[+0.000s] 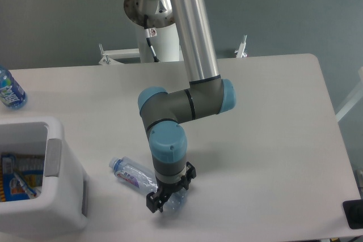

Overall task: Place the trash in the trash can
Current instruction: 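Lower the gripper around the bottle's middle and close on it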

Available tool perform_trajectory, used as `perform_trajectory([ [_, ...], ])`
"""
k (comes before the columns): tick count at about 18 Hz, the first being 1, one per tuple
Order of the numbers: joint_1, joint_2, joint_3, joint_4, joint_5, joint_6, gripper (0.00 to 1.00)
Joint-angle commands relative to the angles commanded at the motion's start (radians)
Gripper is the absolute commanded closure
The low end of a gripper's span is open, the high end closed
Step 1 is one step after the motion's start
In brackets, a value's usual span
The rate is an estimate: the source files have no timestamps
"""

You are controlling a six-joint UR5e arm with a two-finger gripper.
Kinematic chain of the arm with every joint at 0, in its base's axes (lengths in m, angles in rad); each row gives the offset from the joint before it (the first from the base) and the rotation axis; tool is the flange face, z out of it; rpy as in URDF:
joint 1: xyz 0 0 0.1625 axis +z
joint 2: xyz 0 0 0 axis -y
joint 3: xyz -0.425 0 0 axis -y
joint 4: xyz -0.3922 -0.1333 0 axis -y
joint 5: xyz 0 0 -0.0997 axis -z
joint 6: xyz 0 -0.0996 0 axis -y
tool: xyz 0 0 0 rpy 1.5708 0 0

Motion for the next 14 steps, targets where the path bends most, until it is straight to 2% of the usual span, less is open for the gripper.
perform_trajectory([
  [2,0.000,-0.002,-0.002,0.000,0.003,0.000,0.01],
  [5,0.000,-0.002,0.002,0.002,0.003,0.002,0.18],
  [8,0.000,0.000,0.000,0.000,0.003,0.002,0.25],
  [13,0.000,0.002,-0.002,0.000,0.003,0.002,0.30],
  [14,0.000,0.002,-0.002,0.000,0.003,0.002,0.33],
])
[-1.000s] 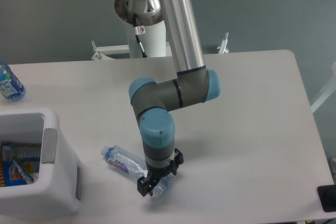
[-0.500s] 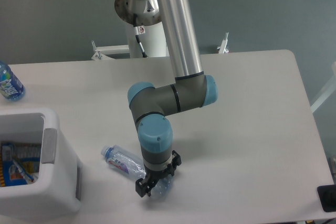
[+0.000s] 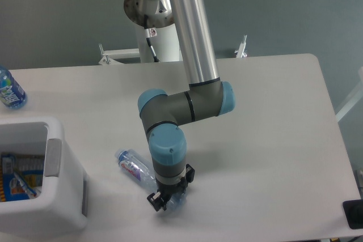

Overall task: Place the trash in the trash can
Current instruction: 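Lower the gripper around the bottle's middle and close on it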

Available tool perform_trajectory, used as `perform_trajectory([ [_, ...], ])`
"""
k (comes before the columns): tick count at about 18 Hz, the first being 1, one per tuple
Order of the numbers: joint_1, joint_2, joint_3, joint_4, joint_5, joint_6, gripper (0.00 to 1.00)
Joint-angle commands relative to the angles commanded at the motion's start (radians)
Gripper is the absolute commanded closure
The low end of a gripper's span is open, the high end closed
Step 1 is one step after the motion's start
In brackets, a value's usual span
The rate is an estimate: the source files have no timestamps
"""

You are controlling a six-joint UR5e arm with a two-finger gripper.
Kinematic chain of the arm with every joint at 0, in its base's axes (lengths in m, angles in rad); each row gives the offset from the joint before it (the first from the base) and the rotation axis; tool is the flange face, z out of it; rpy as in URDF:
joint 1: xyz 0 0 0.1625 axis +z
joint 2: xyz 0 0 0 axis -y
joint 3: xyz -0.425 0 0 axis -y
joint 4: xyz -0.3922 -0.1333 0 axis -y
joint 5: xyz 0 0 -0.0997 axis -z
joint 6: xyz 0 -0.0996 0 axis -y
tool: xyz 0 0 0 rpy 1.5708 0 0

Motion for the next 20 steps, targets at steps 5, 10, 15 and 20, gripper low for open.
perform_trajectory([
  [5,0.000,0.009,-0.006,-0.002,0.000,0.003,0.34],
  [10,0.000,0.028,-0.009,-0.005,0.002,0.008,0.34],
  [15,0.011,0.106,0.012,0.003,-0.005,0.011,0.34],
  [20,0.058,0.207,0.152,0.005,-0.005,0.012,0.34],
])
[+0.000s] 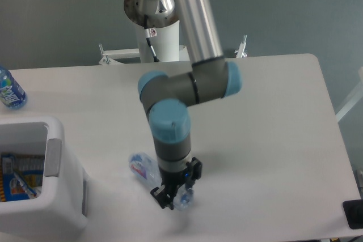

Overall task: Place the trash in the trash can
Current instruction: 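Lift the bottle and carry it over the trash bin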

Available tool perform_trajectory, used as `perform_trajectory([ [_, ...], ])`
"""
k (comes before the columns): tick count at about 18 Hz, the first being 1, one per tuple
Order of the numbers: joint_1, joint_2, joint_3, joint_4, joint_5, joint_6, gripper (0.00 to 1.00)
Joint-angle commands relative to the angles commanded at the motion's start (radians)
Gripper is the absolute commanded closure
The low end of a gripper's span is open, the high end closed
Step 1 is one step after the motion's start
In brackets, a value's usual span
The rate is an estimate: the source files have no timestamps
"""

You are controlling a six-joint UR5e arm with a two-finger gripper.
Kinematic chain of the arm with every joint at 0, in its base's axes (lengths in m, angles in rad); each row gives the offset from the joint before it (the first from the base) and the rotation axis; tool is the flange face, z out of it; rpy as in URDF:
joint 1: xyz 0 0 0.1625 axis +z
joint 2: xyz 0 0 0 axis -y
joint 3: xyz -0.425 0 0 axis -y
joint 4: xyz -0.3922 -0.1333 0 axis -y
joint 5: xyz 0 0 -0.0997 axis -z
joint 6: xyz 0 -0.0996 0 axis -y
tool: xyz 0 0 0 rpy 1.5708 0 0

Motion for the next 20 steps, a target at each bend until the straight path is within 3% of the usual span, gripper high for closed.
perform_trajectory([
  [6,-0.003,0.063,0.160,0.012,0.005,0.017,0.34],
  [11,-0.028,0.117,0.178,0.107,-0.002,0.029,0.40],
  [20,-0.138,0.206,0.189,0.112,-0.006,0.032,0.40],
])
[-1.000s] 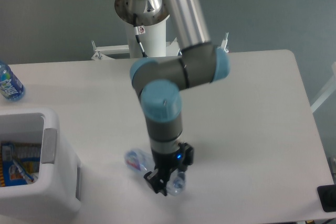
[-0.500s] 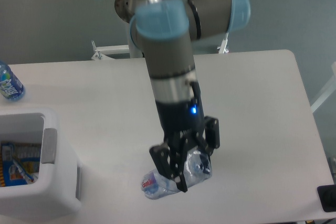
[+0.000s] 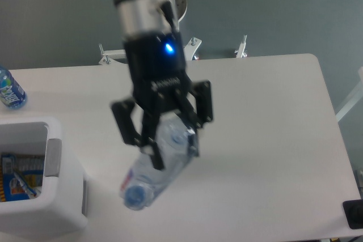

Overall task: Place the trash in the trash can
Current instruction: 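Lift the bottle and carry it over the trash bin, then open the gripper to drop the bottle into the bin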

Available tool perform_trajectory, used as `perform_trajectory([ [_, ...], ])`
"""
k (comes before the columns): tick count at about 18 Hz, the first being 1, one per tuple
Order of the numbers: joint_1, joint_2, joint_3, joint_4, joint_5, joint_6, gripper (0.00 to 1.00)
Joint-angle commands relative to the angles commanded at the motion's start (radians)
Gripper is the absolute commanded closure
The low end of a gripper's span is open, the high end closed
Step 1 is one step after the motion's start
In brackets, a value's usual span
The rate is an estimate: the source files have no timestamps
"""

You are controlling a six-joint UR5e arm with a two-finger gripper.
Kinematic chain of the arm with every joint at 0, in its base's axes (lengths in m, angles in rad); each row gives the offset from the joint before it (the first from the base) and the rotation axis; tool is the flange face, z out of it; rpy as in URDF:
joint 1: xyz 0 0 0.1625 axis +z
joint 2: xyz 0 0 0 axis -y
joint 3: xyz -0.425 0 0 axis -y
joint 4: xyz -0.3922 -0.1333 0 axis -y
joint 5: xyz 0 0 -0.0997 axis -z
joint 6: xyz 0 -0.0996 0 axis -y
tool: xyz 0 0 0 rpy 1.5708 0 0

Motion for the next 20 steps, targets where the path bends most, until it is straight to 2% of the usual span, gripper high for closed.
perform_trajectory([
  [8,-0.146,0.015,-0.028,-0.002,0.002,0.002,0.40],
  [11,-0.204,0.014,-0.067,0.000,0.002,0.003,0.40],
  [15,-0.250,0.006,-0.152,0.000,0.005,0.023,0.40],
  [17,-0.259,0.005,-0.166,0.000,0.006,0.028,0.40],
  [18,-0.261,0.003,-0.167,-0.002,0.006,0.028,0.38],
  [19,-0.264,-0.003,-0.170,-0.002,0.005,0.028,0.28],
  [20,-0.269,-0.015,-0.170,-0.002,0.006,0.029,0.10],
])
